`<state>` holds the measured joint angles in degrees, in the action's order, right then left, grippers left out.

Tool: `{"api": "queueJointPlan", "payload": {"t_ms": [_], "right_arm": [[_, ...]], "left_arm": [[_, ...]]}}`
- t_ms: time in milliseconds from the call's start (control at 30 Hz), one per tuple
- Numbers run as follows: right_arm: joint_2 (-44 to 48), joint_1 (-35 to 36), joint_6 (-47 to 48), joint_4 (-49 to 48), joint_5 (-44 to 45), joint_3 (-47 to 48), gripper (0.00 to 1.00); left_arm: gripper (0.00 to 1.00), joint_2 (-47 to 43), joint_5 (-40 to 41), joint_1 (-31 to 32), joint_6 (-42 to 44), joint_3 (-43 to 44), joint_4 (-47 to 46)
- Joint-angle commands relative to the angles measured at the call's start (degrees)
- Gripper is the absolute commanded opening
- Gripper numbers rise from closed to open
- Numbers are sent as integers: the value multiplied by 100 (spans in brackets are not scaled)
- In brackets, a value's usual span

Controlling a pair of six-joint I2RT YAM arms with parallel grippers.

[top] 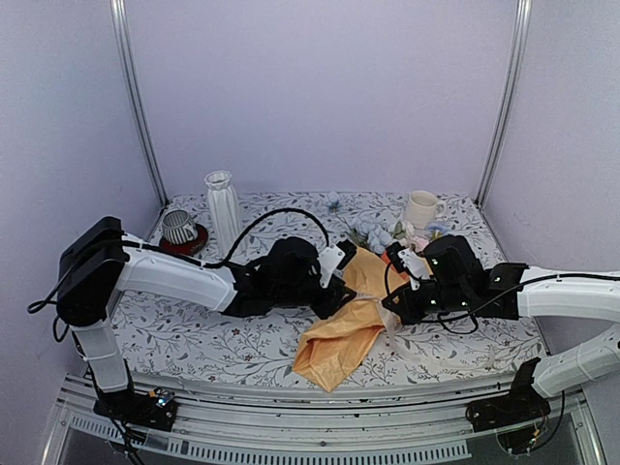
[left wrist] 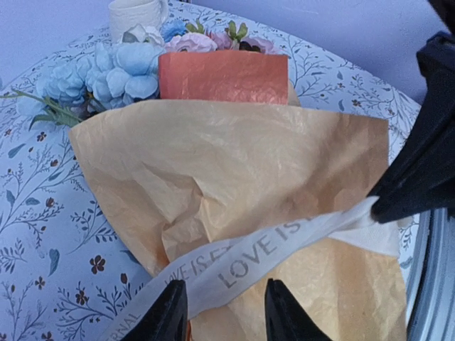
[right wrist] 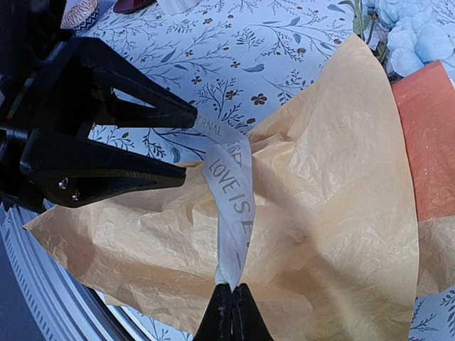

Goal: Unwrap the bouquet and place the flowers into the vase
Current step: Untie the half-tied ribbon from the folded wrapping paper.

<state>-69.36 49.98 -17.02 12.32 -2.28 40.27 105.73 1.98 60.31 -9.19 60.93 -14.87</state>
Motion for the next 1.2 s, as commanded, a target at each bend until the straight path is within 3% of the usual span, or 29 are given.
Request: {"api": "queueJointPlan", "payload": {"t_ms": [0,667,933,1167], "right_arm": [[-16,40,32,-178,-79,-90,4],[-33,39,45,-304,-140,-119,4],[-35,39,-48,-138,-21,-220,4],[370,40,-308,-31,82,-621,4]], "left_arm": [[38,211,-62,80,108,345,177],[43,986,-144,94,292,1062,862],[10,408,444,78,7,686,540],[5,364,769,57,-230,634,700]]}}
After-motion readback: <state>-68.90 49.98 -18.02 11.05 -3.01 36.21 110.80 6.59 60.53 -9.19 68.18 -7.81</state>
